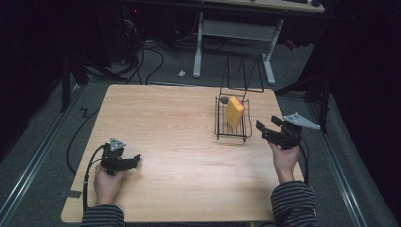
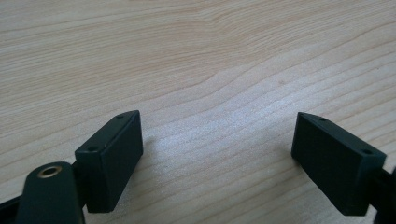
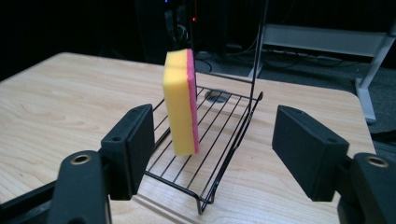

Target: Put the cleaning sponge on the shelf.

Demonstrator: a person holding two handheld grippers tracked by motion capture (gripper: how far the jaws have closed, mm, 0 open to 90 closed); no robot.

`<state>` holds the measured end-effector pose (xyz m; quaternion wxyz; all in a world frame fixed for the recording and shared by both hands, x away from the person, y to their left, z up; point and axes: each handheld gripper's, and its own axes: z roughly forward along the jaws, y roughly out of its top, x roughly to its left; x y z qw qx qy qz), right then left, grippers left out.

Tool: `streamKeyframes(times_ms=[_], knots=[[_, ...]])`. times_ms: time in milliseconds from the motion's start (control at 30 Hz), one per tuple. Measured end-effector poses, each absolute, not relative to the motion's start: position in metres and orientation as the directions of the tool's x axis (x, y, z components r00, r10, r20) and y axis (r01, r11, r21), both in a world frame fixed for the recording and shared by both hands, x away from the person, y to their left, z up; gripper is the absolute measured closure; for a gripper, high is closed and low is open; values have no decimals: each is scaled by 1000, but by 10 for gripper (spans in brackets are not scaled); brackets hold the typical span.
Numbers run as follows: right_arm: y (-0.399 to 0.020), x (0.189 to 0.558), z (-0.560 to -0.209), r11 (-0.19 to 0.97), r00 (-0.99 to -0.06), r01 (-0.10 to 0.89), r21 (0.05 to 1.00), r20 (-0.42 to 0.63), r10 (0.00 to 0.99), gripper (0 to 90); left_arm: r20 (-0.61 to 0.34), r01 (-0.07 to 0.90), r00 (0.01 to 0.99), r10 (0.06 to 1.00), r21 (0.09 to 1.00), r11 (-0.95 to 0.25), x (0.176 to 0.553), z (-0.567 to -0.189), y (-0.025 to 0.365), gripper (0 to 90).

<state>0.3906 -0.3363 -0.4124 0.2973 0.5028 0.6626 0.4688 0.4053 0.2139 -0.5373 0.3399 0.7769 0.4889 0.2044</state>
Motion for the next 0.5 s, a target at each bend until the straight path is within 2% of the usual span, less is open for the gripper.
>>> streamKeyframes(times_ms=[500], knots=[[-359,356,-415,-5,-305,354,935,120,945,318,-16,621,438,899,728,-290,405,-537,214,172]])
